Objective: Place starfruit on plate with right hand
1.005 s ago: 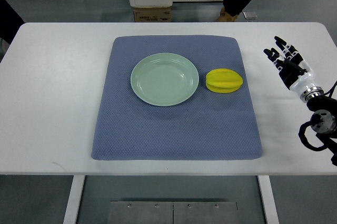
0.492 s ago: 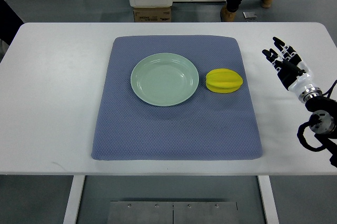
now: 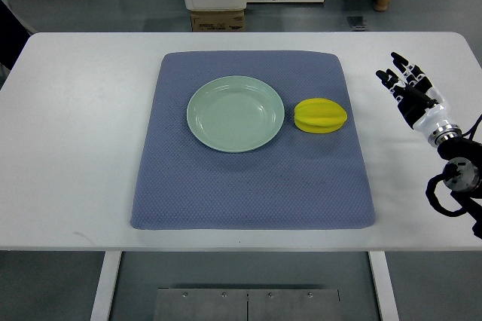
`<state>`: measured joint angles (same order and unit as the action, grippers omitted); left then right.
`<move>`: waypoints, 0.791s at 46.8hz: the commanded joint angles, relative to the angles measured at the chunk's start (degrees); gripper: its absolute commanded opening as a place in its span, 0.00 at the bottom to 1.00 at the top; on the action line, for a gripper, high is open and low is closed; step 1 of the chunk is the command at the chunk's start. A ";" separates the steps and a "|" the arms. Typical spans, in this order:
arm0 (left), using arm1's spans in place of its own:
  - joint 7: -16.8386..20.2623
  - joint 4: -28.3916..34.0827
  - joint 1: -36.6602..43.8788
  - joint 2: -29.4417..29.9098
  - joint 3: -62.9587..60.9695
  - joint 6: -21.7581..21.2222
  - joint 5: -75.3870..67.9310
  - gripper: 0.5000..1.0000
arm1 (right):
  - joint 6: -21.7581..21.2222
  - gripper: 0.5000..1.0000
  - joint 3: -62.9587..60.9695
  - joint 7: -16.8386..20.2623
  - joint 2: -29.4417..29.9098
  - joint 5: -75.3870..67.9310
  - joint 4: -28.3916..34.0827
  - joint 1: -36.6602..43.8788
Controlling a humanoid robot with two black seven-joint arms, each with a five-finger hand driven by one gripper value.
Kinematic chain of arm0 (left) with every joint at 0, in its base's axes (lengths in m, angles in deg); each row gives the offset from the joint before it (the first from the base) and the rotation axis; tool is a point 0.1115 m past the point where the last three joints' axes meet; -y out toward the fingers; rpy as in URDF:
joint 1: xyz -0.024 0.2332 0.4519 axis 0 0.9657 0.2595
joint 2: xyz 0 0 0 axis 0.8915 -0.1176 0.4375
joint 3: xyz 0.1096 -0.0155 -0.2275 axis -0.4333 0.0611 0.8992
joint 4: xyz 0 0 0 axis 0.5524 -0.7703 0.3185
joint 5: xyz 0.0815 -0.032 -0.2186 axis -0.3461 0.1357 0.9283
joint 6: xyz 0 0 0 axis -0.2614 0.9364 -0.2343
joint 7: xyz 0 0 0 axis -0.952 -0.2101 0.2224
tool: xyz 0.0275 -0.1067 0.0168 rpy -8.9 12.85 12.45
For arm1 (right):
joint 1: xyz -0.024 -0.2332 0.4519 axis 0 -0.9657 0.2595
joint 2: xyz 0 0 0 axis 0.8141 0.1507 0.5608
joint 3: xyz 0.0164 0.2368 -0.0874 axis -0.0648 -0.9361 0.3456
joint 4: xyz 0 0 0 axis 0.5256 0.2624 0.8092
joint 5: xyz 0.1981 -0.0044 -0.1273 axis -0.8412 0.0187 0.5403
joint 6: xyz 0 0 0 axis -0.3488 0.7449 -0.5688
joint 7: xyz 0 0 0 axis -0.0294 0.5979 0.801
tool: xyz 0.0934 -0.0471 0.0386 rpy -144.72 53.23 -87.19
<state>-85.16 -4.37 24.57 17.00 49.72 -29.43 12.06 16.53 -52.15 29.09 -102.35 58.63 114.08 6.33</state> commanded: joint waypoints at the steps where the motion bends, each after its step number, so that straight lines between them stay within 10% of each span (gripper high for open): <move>1: -0.01 0.00 0.00 0.00 0.00 -0.01 0.01 1.00 | 0.00 1.00 0.00 0.01 0.03 0.00 0.00 0.09; 37: -0.01 0.00 0.00 0.00 0.00 -0.01 0.01 1.00 | 0.00 1.00 0.00 0.01 0.12 0.00 0.17 0.09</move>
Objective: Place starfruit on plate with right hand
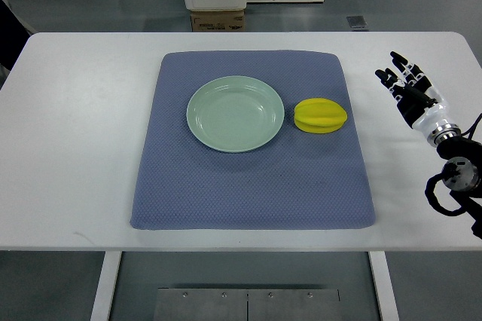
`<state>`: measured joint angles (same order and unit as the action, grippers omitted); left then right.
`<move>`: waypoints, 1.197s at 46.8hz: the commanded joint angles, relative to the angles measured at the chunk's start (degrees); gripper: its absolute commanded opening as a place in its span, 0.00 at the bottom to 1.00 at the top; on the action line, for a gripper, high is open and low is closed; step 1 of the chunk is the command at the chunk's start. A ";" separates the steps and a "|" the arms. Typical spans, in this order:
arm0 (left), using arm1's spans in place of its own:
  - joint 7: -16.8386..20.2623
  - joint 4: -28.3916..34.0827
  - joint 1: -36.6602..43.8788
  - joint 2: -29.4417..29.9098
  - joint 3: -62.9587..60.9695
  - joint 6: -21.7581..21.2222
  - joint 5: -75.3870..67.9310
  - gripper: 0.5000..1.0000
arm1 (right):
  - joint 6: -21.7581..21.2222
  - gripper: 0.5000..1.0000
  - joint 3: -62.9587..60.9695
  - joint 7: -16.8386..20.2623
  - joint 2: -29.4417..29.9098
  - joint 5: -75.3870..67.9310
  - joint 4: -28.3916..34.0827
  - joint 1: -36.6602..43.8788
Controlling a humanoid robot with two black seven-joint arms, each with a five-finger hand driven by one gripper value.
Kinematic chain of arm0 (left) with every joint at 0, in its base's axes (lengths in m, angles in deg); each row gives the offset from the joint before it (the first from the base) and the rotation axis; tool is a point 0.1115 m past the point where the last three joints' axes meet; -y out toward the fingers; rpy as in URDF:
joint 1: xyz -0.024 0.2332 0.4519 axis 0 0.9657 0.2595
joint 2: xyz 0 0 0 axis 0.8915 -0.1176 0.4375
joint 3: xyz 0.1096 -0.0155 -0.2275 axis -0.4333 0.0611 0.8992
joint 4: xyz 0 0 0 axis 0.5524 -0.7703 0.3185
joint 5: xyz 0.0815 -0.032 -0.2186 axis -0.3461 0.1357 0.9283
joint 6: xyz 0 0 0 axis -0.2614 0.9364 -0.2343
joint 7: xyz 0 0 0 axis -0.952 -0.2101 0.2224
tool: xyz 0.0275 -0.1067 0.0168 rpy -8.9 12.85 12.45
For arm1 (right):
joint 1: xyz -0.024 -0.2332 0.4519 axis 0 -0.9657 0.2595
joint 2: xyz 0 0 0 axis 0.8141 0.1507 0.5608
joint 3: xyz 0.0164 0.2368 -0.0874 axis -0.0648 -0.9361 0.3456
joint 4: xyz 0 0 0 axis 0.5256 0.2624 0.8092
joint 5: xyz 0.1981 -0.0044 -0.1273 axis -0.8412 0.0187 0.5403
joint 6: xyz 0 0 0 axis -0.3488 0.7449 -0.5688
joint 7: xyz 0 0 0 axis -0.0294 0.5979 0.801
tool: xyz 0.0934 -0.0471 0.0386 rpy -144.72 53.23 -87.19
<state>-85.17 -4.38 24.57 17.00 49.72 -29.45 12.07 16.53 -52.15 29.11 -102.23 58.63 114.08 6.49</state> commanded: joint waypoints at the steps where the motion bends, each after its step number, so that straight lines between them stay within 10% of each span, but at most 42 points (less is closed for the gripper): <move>1: 0.00 0.00 0.00 0.00 0.00 0.01 0.01 1.00 | 0.00 1.00 0.00 0.00 0.01 0.00 0.42 -0.07; 56: 0.00 0.00 0.00 0.00 0.00 0.01 0.01 1.00 | 1.14 1.00 -0.26 -0.88 1.59 -0.09 -4.41 1.96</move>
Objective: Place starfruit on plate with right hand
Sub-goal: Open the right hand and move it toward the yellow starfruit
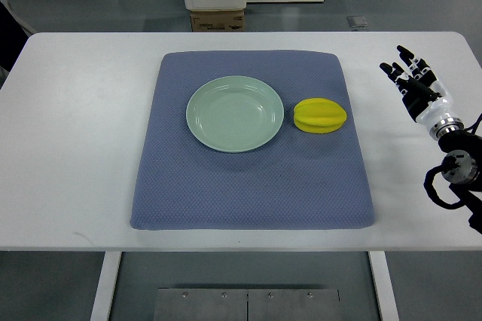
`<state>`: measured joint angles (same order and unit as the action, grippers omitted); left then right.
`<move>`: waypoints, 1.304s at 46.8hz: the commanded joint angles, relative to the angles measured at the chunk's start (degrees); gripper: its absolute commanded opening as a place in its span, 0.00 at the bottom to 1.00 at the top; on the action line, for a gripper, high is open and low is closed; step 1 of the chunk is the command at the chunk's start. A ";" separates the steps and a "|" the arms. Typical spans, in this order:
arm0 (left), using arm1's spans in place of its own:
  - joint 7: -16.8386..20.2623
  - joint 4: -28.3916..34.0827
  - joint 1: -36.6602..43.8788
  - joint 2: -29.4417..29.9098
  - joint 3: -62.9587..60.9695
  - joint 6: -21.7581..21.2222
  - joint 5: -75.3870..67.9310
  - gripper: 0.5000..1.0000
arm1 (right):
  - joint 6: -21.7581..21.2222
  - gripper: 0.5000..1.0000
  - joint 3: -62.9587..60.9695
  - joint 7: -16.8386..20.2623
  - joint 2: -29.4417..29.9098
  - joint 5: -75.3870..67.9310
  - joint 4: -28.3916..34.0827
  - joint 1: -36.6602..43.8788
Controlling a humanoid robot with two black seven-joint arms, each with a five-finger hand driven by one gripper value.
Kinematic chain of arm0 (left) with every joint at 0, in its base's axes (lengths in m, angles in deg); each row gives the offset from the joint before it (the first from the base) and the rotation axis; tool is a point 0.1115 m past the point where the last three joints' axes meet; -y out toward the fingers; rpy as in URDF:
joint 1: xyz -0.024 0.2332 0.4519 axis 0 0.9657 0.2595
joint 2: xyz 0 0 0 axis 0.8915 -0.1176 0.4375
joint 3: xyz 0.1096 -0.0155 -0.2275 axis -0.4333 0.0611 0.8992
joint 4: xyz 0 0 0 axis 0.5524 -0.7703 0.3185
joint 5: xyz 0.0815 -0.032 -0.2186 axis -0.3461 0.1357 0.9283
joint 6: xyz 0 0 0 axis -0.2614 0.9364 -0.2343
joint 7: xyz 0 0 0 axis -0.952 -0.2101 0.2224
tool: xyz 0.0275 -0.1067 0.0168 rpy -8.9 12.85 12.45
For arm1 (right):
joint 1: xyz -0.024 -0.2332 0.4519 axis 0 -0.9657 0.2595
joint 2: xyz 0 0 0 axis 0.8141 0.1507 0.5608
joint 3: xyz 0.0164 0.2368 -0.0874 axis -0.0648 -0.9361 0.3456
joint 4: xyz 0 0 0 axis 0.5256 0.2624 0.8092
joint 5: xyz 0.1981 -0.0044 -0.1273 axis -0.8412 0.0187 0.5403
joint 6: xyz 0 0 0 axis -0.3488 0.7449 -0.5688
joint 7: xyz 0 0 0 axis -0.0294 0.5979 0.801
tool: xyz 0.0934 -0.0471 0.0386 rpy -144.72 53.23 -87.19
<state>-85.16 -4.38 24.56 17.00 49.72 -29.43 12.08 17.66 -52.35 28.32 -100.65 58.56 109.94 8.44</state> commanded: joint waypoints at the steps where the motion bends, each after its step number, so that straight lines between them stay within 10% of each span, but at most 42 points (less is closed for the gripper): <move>1: -0.01 0.00 0.01 0.00 0.00 -0.01 0.00 1.00 | 0.01 1.00 -0.06 -0.10 -0.08 -0.02 -0.17 0.09; 37: -0.01 0.00 0.01 0.00 0.00 -0.01 0.00 1.00 | 0.53 1.00 1.34 -3.70 -0.69 3.48 5.27 0.00; 61: -0.01 0.00 0.01 0.00 0.00 -0.01 0.00 1.00 | 16.35 1.00 9.07 -6.33 -9.13 14.47 23.38 1.14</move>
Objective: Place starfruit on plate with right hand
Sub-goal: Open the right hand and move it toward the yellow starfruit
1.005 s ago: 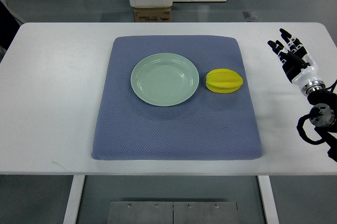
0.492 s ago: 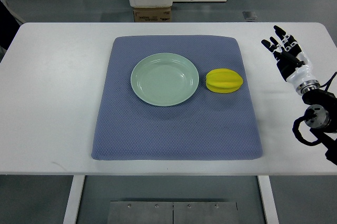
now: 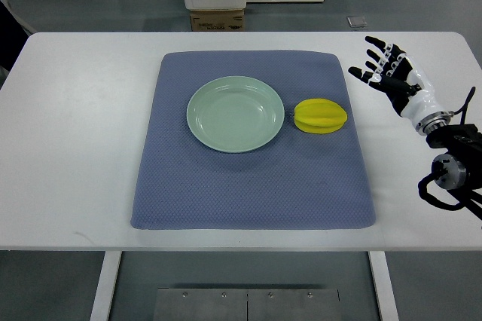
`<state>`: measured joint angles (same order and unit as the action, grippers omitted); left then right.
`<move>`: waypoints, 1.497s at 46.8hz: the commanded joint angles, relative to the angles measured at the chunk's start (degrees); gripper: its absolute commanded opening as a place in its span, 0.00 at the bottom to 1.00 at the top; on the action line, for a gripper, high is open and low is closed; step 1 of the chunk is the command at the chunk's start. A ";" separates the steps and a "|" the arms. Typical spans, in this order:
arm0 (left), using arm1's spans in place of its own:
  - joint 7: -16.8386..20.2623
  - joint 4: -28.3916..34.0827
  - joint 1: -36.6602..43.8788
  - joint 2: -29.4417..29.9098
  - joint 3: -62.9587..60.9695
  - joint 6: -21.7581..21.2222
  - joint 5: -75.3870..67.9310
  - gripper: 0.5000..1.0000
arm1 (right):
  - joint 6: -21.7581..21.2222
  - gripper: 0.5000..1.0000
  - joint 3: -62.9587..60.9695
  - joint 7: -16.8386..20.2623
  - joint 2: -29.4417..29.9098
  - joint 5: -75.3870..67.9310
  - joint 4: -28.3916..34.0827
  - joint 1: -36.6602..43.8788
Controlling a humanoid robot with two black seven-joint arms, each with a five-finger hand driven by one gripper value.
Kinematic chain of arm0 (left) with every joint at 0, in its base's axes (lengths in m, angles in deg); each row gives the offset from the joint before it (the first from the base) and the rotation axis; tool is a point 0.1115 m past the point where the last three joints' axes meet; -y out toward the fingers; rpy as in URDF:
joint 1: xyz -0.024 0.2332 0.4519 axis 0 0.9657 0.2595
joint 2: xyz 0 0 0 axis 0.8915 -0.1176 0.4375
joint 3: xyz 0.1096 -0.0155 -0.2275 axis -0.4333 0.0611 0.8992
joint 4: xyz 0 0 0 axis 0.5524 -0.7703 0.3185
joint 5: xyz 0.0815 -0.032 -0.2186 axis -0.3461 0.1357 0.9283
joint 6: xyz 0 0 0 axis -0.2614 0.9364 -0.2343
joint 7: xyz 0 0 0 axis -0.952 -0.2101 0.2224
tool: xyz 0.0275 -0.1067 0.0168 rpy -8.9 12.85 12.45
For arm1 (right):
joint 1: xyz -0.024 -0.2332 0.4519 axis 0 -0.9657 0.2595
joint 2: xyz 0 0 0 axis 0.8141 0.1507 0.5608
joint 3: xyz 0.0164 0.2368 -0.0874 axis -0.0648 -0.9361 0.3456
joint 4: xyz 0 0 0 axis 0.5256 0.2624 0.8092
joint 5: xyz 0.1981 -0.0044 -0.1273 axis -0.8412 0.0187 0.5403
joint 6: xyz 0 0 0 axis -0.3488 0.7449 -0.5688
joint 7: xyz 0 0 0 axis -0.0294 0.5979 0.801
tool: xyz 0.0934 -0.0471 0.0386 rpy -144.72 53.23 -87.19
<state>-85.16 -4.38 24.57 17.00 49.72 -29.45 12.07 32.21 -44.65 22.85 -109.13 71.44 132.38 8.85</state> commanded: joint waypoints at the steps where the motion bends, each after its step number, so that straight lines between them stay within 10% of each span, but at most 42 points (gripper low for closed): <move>1: -0.01 0.00 0.00 0.00 0.00 0.01 0.00 1.00 | 2.24 1.00 1.72 -1.04 -0.74 2.47 1.02 1.00; 17: -0.01 0.00 0.00 0.00 0.00 0.01 0.00 1.00 | 5.85 1.00 4.36 -1.48 -1.62 14.86 2.25 1.27; 39: -0.01 0.00 0.00 0.00 0.00 0.01 0.00 1.00 | 21.40 1.00 32.92 -4.40 -0.39 22.87 2.08 12.60; 70: 0.08 0.00 0.00 0.00 0.00 0.01 0.00 1.00 | 24.31 0.97 38.02 -1.40 3.65 22.96 -1.17 13.84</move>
<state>-85.17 -4.38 24.57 17.00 49.72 -29.44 12.07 56.22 -7.35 21.49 -105.64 94.36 131.44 22.53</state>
